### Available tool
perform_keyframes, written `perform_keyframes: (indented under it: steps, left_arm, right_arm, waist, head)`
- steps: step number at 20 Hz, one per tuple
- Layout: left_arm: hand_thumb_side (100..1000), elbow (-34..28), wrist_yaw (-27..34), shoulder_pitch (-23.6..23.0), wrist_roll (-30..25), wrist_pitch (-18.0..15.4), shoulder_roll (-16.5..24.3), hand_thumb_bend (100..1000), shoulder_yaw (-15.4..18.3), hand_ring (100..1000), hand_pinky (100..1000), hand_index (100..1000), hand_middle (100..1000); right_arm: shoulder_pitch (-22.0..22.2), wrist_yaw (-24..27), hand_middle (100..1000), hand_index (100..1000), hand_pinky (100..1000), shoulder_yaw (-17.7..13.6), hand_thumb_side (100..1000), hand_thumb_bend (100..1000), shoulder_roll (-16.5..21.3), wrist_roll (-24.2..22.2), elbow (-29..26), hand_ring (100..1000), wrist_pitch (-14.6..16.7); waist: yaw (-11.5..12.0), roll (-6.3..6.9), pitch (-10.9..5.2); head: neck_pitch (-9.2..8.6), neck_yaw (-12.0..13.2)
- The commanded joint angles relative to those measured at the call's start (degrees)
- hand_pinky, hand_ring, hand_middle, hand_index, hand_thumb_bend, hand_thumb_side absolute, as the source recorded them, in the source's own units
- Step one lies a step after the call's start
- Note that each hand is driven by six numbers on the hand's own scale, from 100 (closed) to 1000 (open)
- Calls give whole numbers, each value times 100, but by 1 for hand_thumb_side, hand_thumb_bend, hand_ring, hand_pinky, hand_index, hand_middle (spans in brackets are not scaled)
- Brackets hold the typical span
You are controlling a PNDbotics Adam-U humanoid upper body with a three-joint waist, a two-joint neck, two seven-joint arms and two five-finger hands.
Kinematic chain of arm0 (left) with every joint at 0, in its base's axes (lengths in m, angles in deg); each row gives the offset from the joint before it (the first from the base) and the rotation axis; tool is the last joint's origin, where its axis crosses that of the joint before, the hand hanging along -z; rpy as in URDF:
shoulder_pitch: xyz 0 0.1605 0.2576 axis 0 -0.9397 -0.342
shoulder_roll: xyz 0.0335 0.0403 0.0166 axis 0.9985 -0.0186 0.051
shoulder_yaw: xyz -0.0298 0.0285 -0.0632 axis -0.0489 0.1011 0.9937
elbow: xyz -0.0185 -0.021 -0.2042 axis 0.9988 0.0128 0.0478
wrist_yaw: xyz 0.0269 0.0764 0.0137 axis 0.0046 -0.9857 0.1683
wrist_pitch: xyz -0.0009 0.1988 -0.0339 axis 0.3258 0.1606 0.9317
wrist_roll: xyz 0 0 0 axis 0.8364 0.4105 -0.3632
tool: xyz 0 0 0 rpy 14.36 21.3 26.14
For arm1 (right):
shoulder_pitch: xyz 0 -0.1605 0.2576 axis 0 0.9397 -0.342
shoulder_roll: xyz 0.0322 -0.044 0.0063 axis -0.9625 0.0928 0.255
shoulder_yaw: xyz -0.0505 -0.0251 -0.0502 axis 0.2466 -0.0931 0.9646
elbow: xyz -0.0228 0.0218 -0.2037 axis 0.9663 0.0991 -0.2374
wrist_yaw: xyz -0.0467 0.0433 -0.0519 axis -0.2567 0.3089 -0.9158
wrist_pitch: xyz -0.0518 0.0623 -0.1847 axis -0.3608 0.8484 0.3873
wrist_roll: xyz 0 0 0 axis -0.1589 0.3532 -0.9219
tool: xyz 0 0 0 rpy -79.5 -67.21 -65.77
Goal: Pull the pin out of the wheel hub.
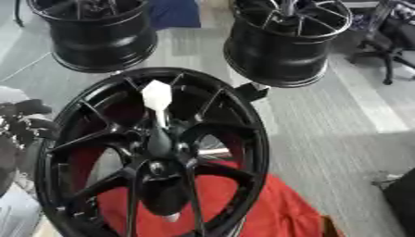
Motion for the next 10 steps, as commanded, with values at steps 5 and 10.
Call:
perform_keyframes:
  steps: [5, 10]
  left_arm:
    - [875, -122, 18, 82, -35, -5, 21, 100, -37, 621, 581, 785, 682]
    - [870, -130, 17, 86, -44, -5, 7, 100, -51, 625, 582, 785, 686]
  right_arm:
    - [-61, 271, 625, 830, 558, 496, 557, 100, -121, -60, -137, 609, 548]
    - [-109, 525, 616, 830, 557, 635, 551, 100, -193, -311, -137, 606, 1017]
  waist:
    - [-11, 10, -21]
    - [-16, 31, -27]
  head:
    - [-15, 48]
    - [-15, 82]
